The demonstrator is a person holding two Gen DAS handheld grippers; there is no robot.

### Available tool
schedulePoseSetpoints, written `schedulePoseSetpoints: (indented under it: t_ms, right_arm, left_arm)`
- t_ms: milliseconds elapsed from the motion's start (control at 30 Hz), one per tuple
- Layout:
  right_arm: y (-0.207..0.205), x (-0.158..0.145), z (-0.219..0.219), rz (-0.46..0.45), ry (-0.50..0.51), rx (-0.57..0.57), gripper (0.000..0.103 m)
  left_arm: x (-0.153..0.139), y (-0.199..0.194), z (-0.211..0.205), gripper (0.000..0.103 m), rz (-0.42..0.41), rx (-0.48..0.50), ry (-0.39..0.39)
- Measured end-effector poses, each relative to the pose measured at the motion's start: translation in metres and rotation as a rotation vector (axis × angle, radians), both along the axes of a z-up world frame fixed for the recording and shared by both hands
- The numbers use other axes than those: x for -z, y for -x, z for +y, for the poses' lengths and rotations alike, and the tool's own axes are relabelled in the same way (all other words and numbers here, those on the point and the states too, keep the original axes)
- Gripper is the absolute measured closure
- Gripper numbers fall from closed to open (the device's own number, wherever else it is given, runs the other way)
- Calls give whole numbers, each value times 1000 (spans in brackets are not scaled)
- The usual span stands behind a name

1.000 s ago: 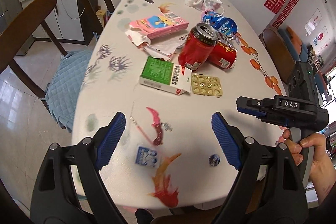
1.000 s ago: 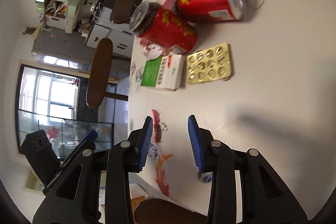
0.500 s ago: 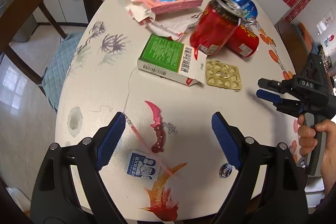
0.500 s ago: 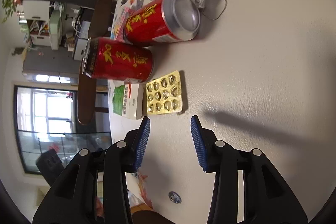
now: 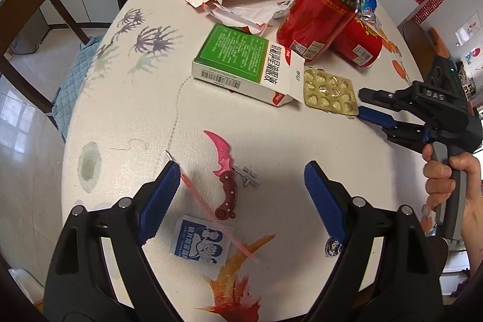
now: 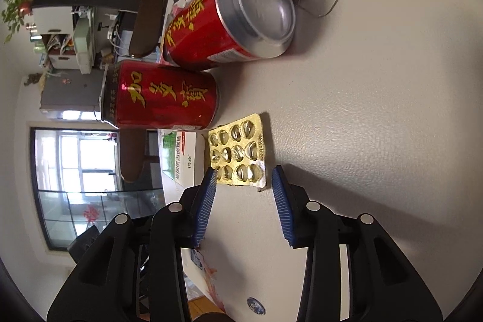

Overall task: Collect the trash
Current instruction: 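Close the right tool on the gold blister pack while the left tool lowers toward the pink keychain, then close the left tool on the pink keychain while the right tool lifts the blister pack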

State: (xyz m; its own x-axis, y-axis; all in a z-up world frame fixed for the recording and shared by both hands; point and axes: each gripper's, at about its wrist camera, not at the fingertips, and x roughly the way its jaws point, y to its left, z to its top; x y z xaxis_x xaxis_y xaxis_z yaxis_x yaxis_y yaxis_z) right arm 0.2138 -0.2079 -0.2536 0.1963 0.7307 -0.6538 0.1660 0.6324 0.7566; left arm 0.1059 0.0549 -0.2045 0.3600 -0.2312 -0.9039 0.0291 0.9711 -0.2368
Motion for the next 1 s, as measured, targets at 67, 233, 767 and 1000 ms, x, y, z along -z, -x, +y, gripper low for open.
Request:
schedulePoseSetpoints:
  t_ms: [67, 233, 767, 1000]
  right_arm:
    - [-1, 1, 3, -5, -3, -6, 74]
    - [-3, 7, 8, -4, -2, -26, 93]
    - [3, -3, -3, -27, -49, -26, 96]
    - [5, -9, -6, -38, -54, -24, 97]
  left_arm:
    - [3, 0, 0, 21, 0, 2, 3]
    - [11, -2, 3, 21, 13, -12, 24]
    - [24, -10, -4, 65, 56, 5, 38]
    - [25, -9, 3, 86, 73, 8, 52]
